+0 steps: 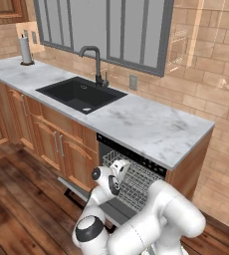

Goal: Open the dishwasher door and pull out the top rack.

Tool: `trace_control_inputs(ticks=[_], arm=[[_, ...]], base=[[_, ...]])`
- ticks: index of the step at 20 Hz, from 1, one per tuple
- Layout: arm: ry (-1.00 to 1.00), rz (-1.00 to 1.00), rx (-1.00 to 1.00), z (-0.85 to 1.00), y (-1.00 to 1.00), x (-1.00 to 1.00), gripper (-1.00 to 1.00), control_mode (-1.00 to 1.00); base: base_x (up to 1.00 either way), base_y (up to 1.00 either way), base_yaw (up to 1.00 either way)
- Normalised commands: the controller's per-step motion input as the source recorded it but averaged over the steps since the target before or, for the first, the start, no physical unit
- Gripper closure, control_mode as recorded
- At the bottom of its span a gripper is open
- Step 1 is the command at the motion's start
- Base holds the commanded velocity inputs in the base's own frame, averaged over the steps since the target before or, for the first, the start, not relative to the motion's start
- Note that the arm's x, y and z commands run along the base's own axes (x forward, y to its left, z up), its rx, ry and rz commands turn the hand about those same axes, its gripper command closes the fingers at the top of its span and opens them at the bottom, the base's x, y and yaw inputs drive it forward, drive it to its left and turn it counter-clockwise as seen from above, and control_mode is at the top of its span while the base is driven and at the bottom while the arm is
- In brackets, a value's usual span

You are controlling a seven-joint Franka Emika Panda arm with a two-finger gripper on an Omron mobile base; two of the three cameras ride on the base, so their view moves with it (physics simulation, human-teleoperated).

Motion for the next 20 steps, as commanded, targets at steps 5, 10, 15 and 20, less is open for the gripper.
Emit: trace_control_inputs(ticks=[5, 10, 15, 20], arm=[[0.06, 0.07, 0.0, -0.36, 0.0, 0.23, -1.0, -1.0], [0.02, 0.06, 0.0, -0.24, -0.01, 0.31, -1.0, -1.0], [0.0, 0.06, 0.0, -0.19, -0.05, 0.39, -1.0, -1.0], [0.0, 0.07, 0.0, -0.26, -0.06, 0.33, -1.0, -1.0]], base=[[0.0, 0.0, 0.0], [0.0, 0.0, 0.0], [0.0, 0.0, 0.0], [0.0, 0.0, 0.0]])
